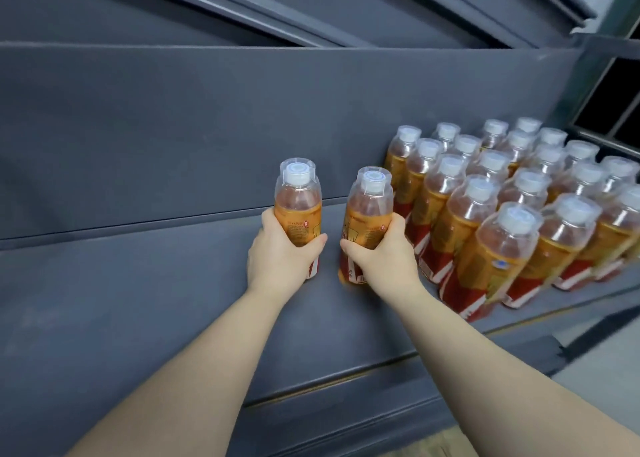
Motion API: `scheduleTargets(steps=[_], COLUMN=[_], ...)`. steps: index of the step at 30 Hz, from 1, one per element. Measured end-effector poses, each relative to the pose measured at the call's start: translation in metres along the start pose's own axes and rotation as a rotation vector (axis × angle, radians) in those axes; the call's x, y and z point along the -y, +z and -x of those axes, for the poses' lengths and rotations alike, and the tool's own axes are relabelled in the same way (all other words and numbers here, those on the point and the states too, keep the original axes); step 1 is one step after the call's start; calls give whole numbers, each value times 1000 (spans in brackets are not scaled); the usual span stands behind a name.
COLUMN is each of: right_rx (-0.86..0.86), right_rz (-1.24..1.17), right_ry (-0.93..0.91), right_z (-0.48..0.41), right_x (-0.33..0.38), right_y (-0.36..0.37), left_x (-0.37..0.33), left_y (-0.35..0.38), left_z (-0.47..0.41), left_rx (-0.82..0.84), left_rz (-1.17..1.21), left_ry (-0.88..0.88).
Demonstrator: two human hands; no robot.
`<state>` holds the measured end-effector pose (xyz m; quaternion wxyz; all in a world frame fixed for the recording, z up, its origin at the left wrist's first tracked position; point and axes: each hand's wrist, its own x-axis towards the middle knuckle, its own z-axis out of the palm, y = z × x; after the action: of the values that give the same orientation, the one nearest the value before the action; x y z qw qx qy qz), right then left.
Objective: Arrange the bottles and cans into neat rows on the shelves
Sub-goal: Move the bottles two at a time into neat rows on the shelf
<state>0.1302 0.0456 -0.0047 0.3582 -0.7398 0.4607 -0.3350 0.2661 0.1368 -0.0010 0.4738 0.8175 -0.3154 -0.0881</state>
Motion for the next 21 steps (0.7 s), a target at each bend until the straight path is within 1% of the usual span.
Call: scheduleTargets(steps=[6,11,16,21], right_rx=[111,179,176,128], right_rz=[-37,-49,-63,-85], right_ry=[-43,-43,-31,-13], right_z=[-35,-51,-67,-85], right_x=[0,2,0,-3], right_y=[12,28,35,41], left_x=[7,18,23,22], left_y=[4,3,12,27], left_z=[-5,-19,-41,-62], left_rx=[-113,-145,-136,-120], left_rz=[-7,-6,22,3], left_ry=[-72,-106,-105,-56])
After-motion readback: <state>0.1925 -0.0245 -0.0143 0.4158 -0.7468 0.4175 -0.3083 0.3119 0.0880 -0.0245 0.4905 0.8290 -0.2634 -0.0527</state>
